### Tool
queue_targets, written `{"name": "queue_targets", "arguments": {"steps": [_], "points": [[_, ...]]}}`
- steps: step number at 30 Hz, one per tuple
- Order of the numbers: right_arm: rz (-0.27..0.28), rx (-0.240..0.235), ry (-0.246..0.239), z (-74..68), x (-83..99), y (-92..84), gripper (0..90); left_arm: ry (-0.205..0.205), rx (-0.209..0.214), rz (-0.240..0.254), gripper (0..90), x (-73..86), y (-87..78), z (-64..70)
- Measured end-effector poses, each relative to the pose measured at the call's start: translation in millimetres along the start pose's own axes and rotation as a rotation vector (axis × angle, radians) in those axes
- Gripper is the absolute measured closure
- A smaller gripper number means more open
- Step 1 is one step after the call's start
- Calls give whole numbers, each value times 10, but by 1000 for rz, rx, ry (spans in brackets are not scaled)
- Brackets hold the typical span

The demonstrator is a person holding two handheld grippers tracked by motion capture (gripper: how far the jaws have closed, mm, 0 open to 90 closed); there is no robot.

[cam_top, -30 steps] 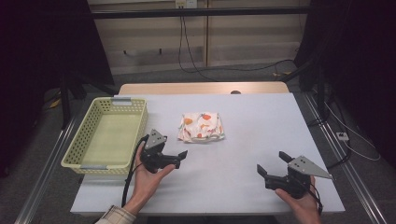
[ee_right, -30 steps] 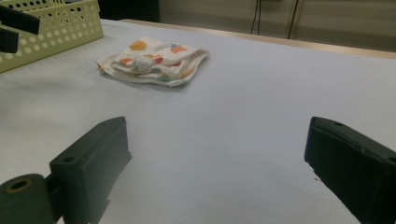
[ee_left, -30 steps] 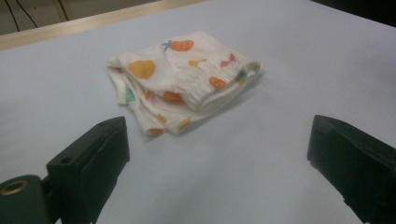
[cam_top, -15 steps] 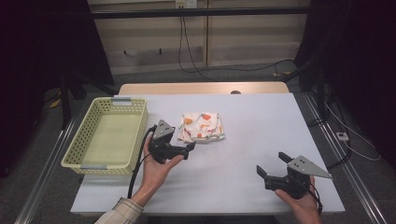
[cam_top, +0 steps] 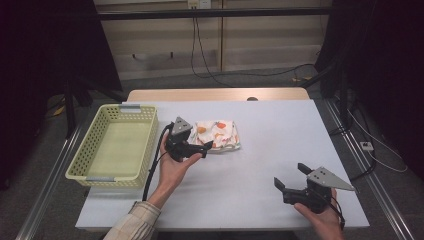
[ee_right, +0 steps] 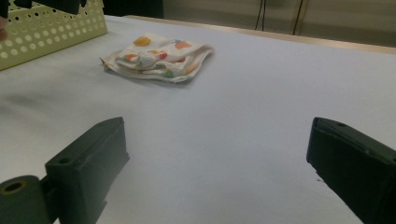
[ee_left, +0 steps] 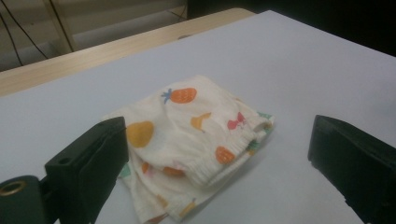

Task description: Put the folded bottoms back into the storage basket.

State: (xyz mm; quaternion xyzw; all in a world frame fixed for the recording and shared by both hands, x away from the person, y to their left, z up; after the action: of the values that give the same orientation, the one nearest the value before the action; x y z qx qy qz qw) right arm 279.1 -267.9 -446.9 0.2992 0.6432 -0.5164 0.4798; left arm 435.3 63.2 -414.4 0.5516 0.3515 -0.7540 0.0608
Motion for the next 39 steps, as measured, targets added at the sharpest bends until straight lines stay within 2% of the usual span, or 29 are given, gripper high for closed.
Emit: {"name": "queue_targets", "arguments": {"steps": [2, 3, 9, 12, 15, 18, 24, 25, 26, 31, 33, 34, 37, 38, 39], "points": [[0, 0, 0, 2, 0, -2, 53, 1, -6, -3, 80, 11, 19, -14], [0, 0, 2, 2, 0, -2, 53, -22, -9, -7, 65, 33, 58, -31], [6, 3, 1, 4, -4, -5, 54, -36, -21, -8, 67, 22, 151, -85], [2, 0, 3, 8, 0, -2, 54, -57, -22, -22, 65, -11, 195, -131], [0, -2, 1, 5, 2, 3, 53, -80, -11, -19, 61, -66, 196, -122], [0, -7, 0, -4, 0, 0, 53, -77, 0, -17, 68, -121, 217, -112], [2, -5, 3, 2, 0, -3, 53, -80, -14, -10, 65, -176, 282, -177], [2, -5, 2, 1, 0, -2, 53, -101, -10, 1, 60, -188, 317, -208], [2, -6, 1, 0, 0, -2, 53, -105, -11, -1, 60, -189, 330, -225], [-4, -9, 3, -5, 5, 5, 53, -131, -30, -5, 68, -188, 391, -311], [-4, -9, 2, -6, 4, 4, 53, -122, -46, -16, 68, -188, 400, -326], [-4, -9, 4, -8, 4, 2, 53, -91, -85, -28, 68, -181, 423, -351], [-4, -9, 3, -5, 5, 3, 53, -77, -106, -51, 74, -156, 444, -391], [-5, -10, 3, -4, 6, 5, 53, -111, -92, -49, 77, -125, 474, -438], [-6, -10, -2, -1, 8, 6, 53, -111, -92, -49, 77, -125, 474, -438]]}}
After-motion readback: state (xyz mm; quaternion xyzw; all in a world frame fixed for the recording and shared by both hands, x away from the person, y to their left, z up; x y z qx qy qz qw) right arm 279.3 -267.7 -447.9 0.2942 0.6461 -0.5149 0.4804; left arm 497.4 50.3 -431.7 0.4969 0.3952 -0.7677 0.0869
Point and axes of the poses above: each handheld gripper's, and its own axes: y roughly forward along the jaws, x roughly out of its underside, z roughly to its right, the point moved 3 cm from there along y, roughly forward along the jaws, and after that the axes turned 7 degrees about x, right-handed, at the moved point
